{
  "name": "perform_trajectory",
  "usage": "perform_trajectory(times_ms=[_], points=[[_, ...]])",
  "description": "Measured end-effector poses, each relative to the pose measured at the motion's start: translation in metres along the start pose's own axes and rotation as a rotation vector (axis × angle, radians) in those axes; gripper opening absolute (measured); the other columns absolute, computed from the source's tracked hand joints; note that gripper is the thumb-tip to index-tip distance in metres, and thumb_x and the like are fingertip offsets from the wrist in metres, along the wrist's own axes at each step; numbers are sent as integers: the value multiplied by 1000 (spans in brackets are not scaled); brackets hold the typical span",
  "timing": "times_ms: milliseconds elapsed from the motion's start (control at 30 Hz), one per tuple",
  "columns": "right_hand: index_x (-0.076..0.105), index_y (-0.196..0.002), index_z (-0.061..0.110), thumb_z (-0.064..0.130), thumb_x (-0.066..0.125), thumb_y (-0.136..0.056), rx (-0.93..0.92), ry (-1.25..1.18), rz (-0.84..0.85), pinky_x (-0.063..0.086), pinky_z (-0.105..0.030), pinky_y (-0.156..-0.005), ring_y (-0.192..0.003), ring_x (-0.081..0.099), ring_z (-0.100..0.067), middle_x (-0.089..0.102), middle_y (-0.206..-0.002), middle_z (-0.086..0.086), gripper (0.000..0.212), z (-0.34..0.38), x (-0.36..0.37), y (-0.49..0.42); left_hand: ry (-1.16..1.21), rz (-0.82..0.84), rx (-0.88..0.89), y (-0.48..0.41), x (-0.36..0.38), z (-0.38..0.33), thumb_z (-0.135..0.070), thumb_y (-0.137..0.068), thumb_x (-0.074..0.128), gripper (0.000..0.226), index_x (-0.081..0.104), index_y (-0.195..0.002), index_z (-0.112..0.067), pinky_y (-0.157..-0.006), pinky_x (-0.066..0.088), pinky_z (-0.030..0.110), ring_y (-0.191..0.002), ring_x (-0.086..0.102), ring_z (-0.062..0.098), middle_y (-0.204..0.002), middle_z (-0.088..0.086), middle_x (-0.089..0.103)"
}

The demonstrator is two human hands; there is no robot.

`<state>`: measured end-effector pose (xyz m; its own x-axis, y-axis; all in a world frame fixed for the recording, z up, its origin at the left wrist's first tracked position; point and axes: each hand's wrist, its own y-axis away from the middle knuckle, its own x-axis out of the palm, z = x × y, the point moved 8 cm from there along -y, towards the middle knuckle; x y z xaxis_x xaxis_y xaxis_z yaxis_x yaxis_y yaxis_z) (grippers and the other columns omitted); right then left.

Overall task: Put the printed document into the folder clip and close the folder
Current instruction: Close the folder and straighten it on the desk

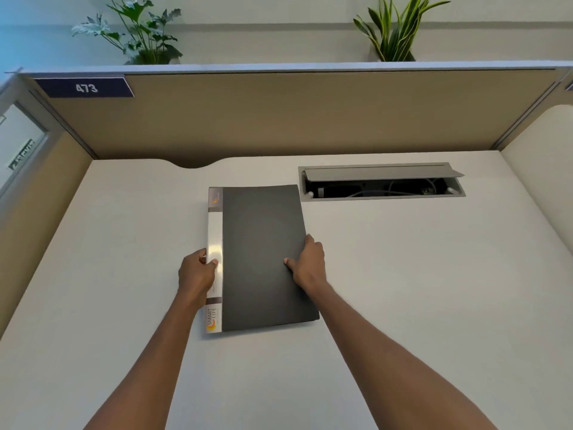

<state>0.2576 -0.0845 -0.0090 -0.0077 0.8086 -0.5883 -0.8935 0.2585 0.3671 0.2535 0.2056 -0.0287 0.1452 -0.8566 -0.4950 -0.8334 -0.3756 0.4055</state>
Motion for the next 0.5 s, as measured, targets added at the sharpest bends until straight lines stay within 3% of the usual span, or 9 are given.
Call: perform_trajectory(times_ms=[200,333,500], points=[[43,-133,8,11,77,-85,21,-9,-36,46,-38,-101,-121,56,-33,50,-132,-15,59,36,9,-60,-96,4,45,-71,5,-41,-12,-101,60,29,68,-128,-5,-91,55,47,-106,68,39,-124,16,72],[44,-133,5,18,85,-79,39,18,-40,45,-41,-107,-126,52,-34,48,-135,-16,69,51,16,-95,-140,-12,65,-107,10,-66,-14,-101,60,31,67,-130,-4,-86,52,42,-109,67,40,-128,17,70],[43,-136,4,22,87,-77,43,85,-30,44,-43,-111,-133,49,-36,40,-147,-19,76,62,22,-124,-173,-24,59,-133,17,-81,-16,-101,62,33,65,-132,-3,-99,56,50,-114,66,42,-133,18,67]])
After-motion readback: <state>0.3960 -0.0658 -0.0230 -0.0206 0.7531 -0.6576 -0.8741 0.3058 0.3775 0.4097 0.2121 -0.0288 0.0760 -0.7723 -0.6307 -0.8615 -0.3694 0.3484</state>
